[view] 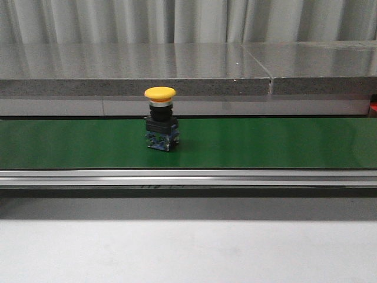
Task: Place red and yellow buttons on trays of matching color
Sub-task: 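Carry the red button into the red tray and open the right gripper, then lower the right gripper onto the yellow button at the belt end, then carry the yellow button into the yellow tray and open the right gripper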
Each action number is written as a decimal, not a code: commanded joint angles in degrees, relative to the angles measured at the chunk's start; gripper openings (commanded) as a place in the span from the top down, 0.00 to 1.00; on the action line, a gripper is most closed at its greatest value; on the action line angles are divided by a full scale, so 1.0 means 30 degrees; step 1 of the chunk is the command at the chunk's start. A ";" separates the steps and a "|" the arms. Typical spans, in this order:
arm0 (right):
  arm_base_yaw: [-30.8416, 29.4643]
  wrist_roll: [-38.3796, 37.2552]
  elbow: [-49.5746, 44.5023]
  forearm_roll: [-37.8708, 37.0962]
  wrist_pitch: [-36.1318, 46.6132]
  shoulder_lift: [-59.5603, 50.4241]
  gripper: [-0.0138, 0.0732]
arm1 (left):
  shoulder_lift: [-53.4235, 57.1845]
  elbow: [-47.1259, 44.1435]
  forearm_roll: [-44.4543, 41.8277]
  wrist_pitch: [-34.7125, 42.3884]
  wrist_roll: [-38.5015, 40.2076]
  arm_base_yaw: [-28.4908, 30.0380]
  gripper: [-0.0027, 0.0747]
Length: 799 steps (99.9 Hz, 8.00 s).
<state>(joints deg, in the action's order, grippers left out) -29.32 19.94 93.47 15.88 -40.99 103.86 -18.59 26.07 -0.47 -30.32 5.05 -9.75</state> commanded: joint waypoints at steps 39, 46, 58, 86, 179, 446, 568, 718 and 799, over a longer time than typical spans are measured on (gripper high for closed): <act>-0.0521 0.0013 0.4447 0.0232 0.0950 0.4025 0.64 | -0.0150 0.0540 0.0157 0.1398 0.0007 -0.0175 0.99; -0.0559 0.0013 0.4559 0.0232 0.1177 0.4369 0.64 | -0.0150 0.0540 0.0157 0.1398 0.0007 -0.0175 0.99; -0.0640 0.0013 0.4566 0.0212 0.1901 0.4920 0.64 | -0.0150 0.0540 0.0157 0.1398 0.0007 -0.0175 0.99; -0.0994 0.0013 0.4687 0.0212 0.2409 0.5976 0.64 | -0.0150 0.0540 0.0157 0.1398 0.0007 -0.0175 0.99; -0.1198 0.0013 0.7239 0.0233 0.0856 0.6358 0.17 | -0.0150 0.0540 0.0157 0.1398 0.0007 -0.0175 0.99; 1.0315 0.2380 -1.3776 0.1255 0.5494 -0.7671 0.30 | -0.0150 0.0540 0.0157 0.1398 0.0007 -0.0175 0.99; -0.3896 -0.2830 -1.3776 0.0894 0.3133 -1.4026 0.73 | -0.0150 0.0540 0.0157 0.1398 0.0007 -0.0175 0.99; -0.8900 -0.3420 -1.7830 0.0860 0.9031 -0.8948 0.73 | -0.0150 0.0540 0.0157 0.1398 0.0007 -0.0175 0.99; -0.7935 -0.3291 -1.7830 0.1301 1.0150 -0.6660 0.56 | -0.0150 0.0540 0.0157 0.1398 0.0007 -0.0175 0.99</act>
<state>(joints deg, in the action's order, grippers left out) -54.16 9.59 38.59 19.27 -13.71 85.34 -18.59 26.07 -0.47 -30.32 5.05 -9.75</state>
